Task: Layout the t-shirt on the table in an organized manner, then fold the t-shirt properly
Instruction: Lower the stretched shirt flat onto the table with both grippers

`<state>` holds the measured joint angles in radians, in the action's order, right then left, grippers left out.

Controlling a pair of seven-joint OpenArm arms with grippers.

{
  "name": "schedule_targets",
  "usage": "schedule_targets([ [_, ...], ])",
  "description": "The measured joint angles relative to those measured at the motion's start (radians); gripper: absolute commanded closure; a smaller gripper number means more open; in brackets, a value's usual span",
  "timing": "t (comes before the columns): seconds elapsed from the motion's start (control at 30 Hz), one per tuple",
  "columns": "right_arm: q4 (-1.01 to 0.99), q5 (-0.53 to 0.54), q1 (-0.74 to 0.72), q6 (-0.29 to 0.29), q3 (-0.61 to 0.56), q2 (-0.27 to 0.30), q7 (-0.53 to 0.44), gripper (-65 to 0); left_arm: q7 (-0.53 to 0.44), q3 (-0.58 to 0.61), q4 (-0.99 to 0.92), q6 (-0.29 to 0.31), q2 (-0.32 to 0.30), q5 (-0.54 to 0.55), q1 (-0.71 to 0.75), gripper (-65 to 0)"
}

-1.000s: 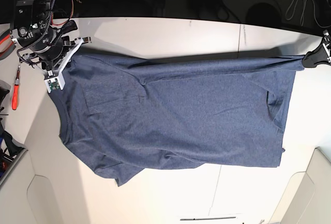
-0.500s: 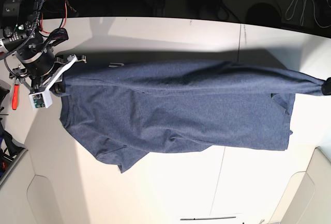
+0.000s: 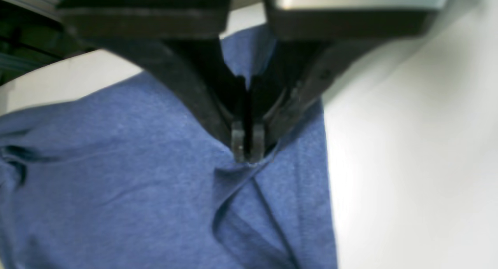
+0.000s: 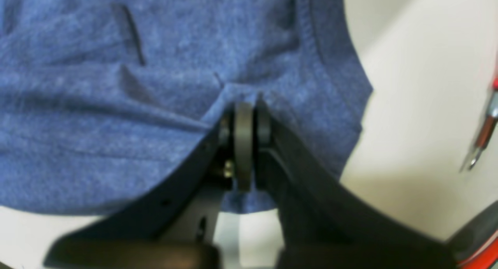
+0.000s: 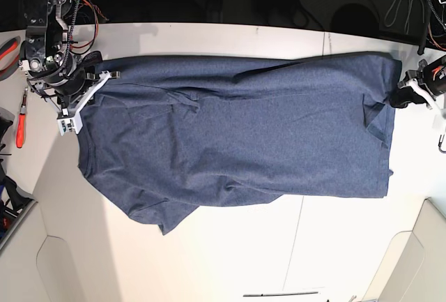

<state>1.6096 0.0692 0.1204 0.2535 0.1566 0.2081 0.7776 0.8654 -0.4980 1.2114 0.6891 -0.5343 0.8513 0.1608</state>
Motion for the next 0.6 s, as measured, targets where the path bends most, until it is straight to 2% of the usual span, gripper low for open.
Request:
schedule_targets([
  [0.17, 0.000, -0.039, -0.015, -0.015, 0.000, 0.000, 0.000, 0.0, -0.054, -0.001, 0.000, 0.000, -0.003, -0.070, -0.001, 0.0],
  [0.23, 0.000, -0.068, -0.015, -0.045, 0.000, 0.000, 0.000, -6.0, -0.053, -0.001, 0.000, 0.000, -0.003, -0.082, -0.001, 0.0],
  [0.33, -0.001, -0.099, -0.015, -0.087, 0.000, 0.000, 0.002, -7.4, -0.051, -0.014, 0.000, 0.000, -0.004, -0.081, -0.001, 0.0],
  [0.6, -0.001, -0.111, -0.015, -0.087, 0.000, 0.000, 0.027, -7.3, -0.050, -0.134, 0.000, 0.000, -0.006, -0.068, 0.000, 0.0],
])
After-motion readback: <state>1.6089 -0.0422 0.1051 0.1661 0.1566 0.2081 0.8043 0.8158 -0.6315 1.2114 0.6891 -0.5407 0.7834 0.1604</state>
